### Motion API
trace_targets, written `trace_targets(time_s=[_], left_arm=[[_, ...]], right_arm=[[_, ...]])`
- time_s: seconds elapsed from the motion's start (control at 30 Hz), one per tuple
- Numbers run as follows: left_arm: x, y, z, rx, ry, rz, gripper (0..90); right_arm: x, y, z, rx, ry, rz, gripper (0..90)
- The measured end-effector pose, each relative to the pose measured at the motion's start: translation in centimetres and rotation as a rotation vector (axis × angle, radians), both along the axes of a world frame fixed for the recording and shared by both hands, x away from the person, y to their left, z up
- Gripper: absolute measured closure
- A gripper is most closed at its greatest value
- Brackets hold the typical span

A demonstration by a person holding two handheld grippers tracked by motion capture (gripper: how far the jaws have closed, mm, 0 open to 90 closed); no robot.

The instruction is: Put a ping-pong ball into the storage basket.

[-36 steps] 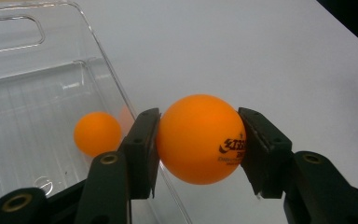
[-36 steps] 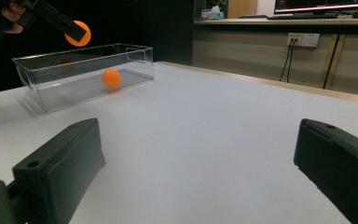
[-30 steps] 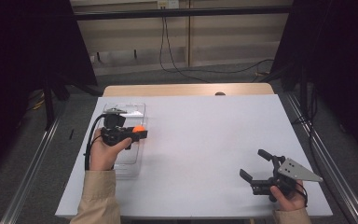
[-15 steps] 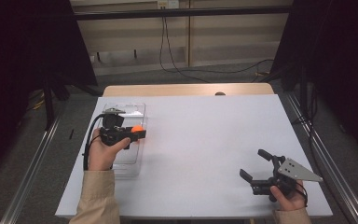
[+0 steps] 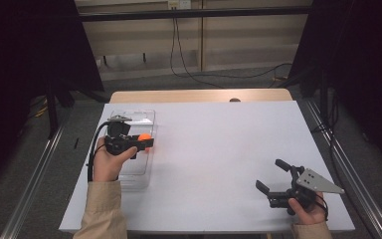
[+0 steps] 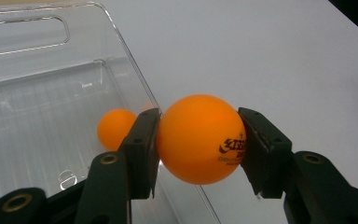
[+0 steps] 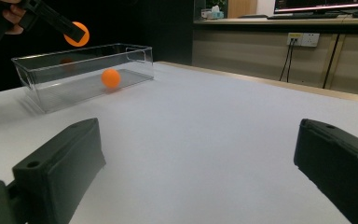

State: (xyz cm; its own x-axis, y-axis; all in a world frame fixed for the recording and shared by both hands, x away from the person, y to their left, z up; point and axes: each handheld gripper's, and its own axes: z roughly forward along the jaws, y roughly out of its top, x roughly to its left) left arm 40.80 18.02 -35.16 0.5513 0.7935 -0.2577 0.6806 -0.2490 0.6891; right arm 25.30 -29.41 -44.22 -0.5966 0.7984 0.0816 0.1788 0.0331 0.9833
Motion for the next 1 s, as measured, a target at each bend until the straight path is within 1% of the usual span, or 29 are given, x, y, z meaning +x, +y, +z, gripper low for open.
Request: trace_targets(time_s=[0.17,0.23,0.5,0.77,1.0], left_arm=[[0.1,0.3,0.0,0.010,0.001,0.002,51.0],[0.1,0.3,-0.1,0.004,0.001,0.008,51.0],[0.2,0.8,-0.1,0.013,-0.004,0.021,51.0],[0.2,1.2,-0.2,0.006,-0.006,0.039,51.0],[0.3,1.3,-0.3,0.014,-0.009,0.046,51.0]], right_arm=[[0.0,0.0,0.0,-0.003,-0.001,-0.001,0.7],[0.0,0.0,0.0,-0.004,-0.001,0.000,0.7],[0.1,0.0,0.0,-0.005,-0.001,0.000,0.7],[0.0,0.0,0.0,-0.005,0.000,0.002,0.7],[0.0,0.0,0.0,-0.006,0.001,0.001,0.7]])
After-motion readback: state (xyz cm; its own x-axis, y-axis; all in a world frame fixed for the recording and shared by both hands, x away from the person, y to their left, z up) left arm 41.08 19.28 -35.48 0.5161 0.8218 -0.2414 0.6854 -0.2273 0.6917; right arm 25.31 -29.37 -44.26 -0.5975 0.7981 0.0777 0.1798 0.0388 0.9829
